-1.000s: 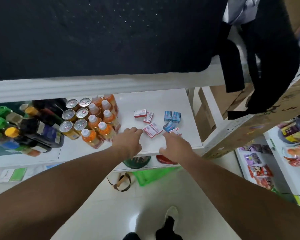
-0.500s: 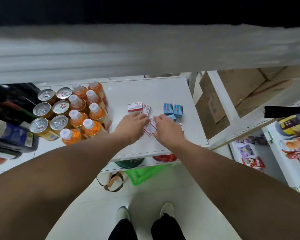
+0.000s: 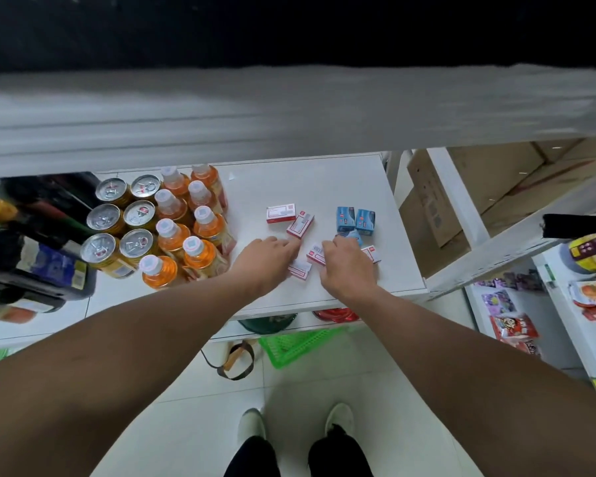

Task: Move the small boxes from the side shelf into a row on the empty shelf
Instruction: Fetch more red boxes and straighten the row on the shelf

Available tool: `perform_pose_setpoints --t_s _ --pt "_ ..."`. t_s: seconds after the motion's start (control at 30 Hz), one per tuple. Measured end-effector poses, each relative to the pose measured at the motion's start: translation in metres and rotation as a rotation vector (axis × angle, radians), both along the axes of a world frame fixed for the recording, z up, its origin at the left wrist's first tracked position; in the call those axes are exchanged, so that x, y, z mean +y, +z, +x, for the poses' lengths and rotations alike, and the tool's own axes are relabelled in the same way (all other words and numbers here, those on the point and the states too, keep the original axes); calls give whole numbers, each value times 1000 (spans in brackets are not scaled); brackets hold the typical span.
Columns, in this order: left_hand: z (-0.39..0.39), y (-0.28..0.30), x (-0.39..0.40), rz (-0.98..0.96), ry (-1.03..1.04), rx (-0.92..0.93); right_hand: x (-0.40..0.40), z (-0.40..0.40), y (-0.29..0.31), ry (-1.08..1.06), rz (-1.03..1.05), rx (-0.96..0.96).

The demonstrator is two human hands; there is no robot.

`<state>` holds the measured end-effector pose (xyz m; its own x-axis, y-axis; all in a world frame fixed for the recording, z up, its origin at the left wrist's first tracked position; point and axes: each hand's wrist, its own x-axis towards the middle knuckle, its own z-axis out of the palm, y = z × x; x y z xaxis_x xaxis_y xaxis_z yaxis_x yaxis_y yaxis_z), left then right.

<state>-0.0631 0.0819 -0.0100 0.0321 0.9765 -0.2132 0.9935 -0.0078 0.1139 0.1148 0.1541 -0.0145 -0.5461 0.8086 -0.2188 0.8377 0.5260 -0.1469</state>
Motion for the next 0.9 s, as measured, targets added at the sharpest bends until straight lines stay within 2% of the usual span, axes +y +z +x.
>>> perform_pose_setpoints --t_s 0.13,0.23,0.4,0.57,0.7,0.9 --pt "-2 15 -23 -49 108 -82 -11 13 7 -23 56 18" --pt "-3 28 -44 -59 160 -56 -18 28 17 -27 65 30" --pt "9 63 -68 -27 215 -43 -33 57 46 -79 -96 163" --pt "32 106 -75 -22 243 -25 -50 82 73 -52 -84 237" --pt "49 135 -71 0 239 -6 -50 105 98 -47 -52 268" --pt "77 161 -61 58 107 6 -60 138 124 -72 45 279"
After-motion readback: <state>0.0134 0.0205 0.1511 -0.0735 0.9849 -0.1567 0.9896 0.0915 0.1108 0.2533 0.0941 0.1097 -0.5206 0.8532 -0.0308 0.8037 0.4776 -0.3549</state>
